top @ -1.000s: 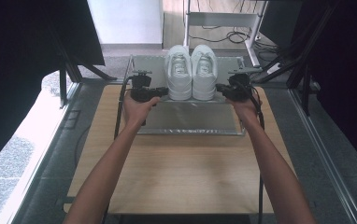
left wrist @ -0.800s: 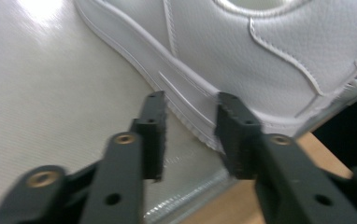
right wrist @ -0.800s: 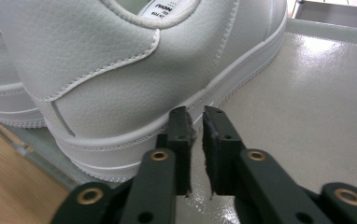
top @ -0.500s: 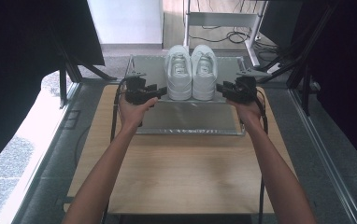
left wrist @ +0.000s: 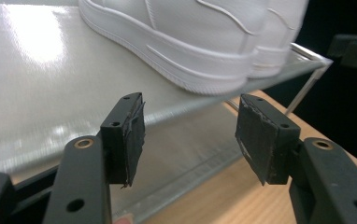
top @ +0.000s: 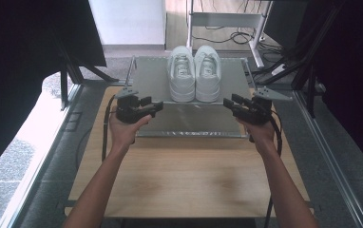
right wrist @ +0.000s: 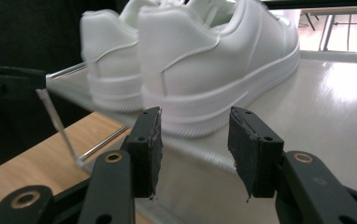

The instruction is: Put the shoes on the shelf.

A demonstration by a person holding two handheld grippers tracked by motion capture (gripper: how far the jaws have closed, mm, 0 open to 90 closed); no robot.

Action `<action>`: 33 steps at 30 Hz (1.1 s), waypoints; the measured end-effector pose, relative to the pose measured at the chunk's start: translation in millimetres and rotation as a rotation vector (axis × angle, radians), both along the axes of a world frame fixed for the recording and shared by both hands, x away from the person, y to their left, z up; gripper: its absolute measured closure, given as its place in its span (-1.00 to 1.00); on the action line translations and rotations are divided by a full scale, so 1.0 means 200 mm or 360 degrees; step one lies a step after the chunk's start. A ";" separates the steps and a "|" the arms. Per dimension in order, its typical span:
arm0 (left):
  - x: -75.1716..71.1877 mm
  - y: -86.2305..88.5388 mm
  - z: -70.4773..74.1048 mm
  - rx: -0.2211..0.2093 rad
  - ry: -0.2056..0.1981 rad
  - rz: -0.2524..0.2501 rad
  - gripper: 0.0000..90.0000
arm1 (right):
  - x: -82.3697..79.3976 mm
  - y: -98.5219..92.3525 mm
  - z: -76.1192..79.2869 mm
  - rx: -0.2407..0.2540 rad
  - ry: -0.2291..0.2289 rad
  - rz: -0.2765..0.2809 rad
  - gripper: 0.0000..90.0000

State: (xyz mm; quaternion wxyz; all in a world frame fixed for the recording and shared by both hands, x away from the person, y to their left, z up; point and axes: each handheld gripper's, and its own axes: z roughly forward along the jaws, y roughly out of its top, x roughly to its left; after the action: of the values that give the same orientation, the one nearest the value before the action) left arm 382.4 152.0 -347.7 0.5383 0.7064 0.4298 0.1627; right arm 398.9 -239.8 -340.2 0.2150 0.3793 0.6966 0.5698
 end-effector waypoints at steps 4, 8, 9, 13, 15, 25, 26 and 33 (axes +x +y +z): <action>-0.13 0.02 -0.07 0.0001 -0.0043 -0.0016 -0.07 | -0.11 -0.03 -0.09 0.0019 -0.0012 0.0028 0.20; -0.22 0.02 -0.13 0.0048 -0.0100 -0.0026 -0.06 | -0.21 -0.05 -0.18 0.0000 -0.0004 0.0059 0.18; -0.23 0.03 -0.15 0.0068 -0.0101 -0.0030 -0.06 | -0.22 -0.05 -0.20 -0.0006 -0.0005 0.0063 0.18; -0.34 0.04 -0.25 0.0131 -0.0058 -0.0040 -0.06 | -0.31 -0.07 -0.28 0.0003 0.0006 0.0099 0.16; -0.37 0.06 -0.29 0.0123 -0.0035 -0.0030 -0.06 | -0.36 -0.08 -0.32 -0.0013 0.0013 0.0103 0.16; -0.44 0.08 -0.41 0.0080 0.0070 -0.0050 -0.23 | -0.42 -0.07 -0.48 -0.0057 0.0113 0.0128 0.09; -0.44 0.08 -0.41 0.0067 0.0063 -0.0056 -0.25 | -0.42 -0.07 -0.48 -0.0053 0.0107 0.0126 0.08; -0.44 0.10 -0.43 0.0009 0.0062 -0.0062 -0.39 | -0.45 -0.09 -0.49 -0.0059 0.0062 0.0050 -0.09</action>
State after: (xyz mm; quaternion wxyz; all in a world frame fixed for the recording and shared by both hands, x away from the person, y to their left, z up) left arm 293.5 171.4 -433.2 0.5310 0.7192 0.4259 0.1395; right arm 308.2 -256.9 -439.0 0.1993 0.3754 0.7169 0.5526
